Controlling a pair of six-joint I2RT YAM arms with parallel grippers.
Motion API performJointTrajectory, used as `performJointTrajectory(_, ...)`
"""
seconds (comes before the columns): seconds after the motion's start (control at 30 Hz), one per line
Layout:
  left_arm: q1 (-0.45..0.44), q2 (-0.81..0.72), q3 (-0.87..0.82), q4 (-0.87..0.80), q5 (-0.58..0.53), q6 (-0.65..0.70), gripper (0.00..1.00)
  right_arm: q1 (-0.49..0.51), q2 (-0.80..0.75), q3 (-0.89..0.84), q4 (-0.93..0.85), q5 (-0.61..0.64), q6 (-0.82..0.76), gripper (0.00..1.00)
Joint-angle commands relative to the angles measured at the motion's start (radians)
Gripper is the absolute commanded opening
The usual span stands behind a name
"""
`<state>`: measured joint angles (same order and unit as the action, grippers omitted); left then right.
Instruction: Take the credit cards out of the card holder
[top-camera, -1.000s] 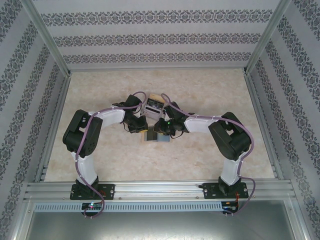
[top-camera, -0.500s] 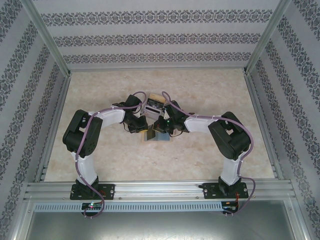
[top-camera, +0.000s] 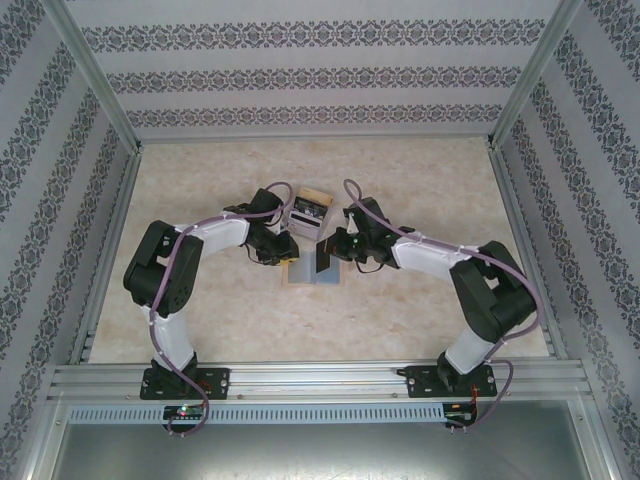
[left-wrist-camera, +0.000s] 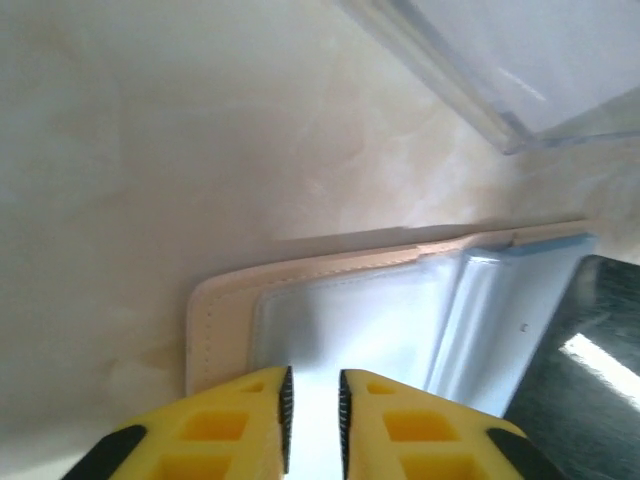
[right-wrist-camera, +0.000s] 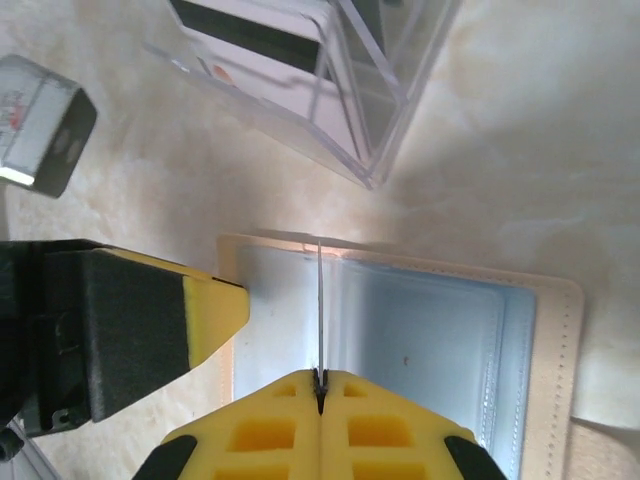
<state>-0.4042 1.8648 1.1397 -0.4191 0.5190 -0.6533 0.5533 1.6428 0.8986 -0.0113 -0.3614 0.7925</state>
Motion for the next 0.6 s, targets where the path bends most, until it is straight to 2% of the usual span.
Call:
performJointTrajectory(0.0,-0.005,-0.095,0.027,-0.001,0.009,-0.013,0.29,-0.019,-0.081,-0.031,0.015,0.009,-0.110,0.00)
performJointTrajectory(0.2,-0.003,-0.233,-0.010,0.093,0.018,-0.099,0.50,-0.098,-0.144,-0.055,0.113,-0.114,-0.131,0.00)
performJointTrajectory(0.33,0.009,-0.297,-0.058,0.232,0.102,-0.166,0.68,-0.146,-0.144,-0.048,0.205,-0.238,-0.099,0.00)
performJointTrajectory(0.43,0.018,-0.311,-0.095,0.373,0.194,-0.228,0.75,-0.171,-0.136,-0.033,0.276,-0.328,-0.057,0.00)
performJointTrajectory(0.57,0.023,-0.292,-0.115,0.578,0.303,-0.329,0.78,-0.197,-0.112,-0.018,0.395,-0.419,0.019,0.00)
